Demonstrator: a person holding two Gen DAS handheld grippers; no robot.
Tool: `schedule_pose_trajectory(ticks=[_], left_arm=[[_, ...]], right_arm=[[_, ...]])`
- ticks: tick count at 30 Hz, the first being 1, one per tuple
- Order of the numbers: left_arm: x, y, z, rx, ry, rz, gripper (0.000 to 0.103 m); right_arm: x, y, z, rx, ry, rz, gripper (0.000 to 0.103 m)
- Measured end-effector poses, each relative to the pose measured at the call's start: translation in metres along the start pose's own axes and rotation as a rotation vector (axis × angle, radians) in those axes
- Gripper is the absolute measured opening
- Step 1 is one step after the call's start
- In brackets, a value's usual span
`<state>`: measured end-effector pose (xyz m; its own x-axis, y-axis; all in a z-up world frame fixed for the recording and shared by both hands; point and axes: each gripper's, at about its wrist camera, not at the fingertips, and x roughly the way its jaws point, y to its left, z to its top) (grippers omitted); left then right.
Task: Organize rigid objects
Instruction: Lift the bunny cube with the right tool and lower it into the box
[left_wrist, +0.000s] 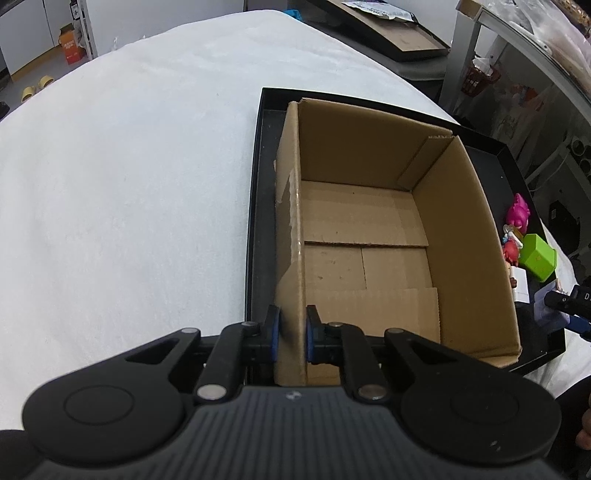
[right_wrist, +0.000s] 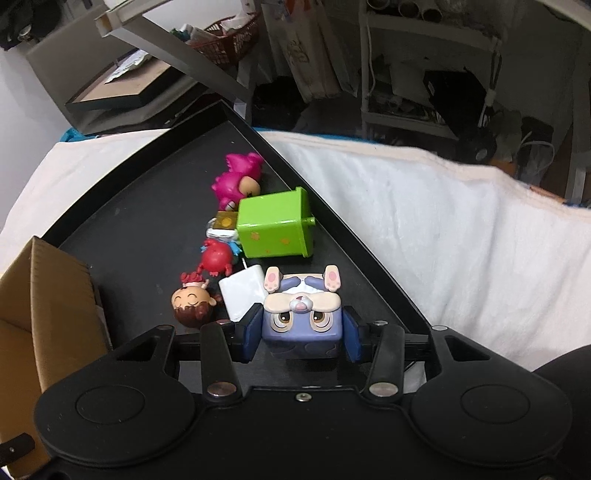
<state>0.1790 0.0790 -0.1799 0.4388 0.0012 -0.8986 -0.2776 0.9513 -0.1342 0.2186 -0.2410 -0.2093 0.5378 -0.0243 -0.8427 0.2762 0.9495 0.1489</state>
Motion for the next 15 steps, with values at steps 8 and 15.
schedule_pose_trajectory(ticks=[8,15], left_arm=[[-0.007,0.008,-0.005,-0.006,-0.017,-0.025,0.015],[-0.006,0.01,-0.007,-0.017,-0.009,-0.046,0.015]], right_arm=[[-0.025,0.017,0.0,-0.058,-0.041,0.02,0.044],[-0.05,0.045,-0.005,-0.164,-0.061,0.086,0.044]])
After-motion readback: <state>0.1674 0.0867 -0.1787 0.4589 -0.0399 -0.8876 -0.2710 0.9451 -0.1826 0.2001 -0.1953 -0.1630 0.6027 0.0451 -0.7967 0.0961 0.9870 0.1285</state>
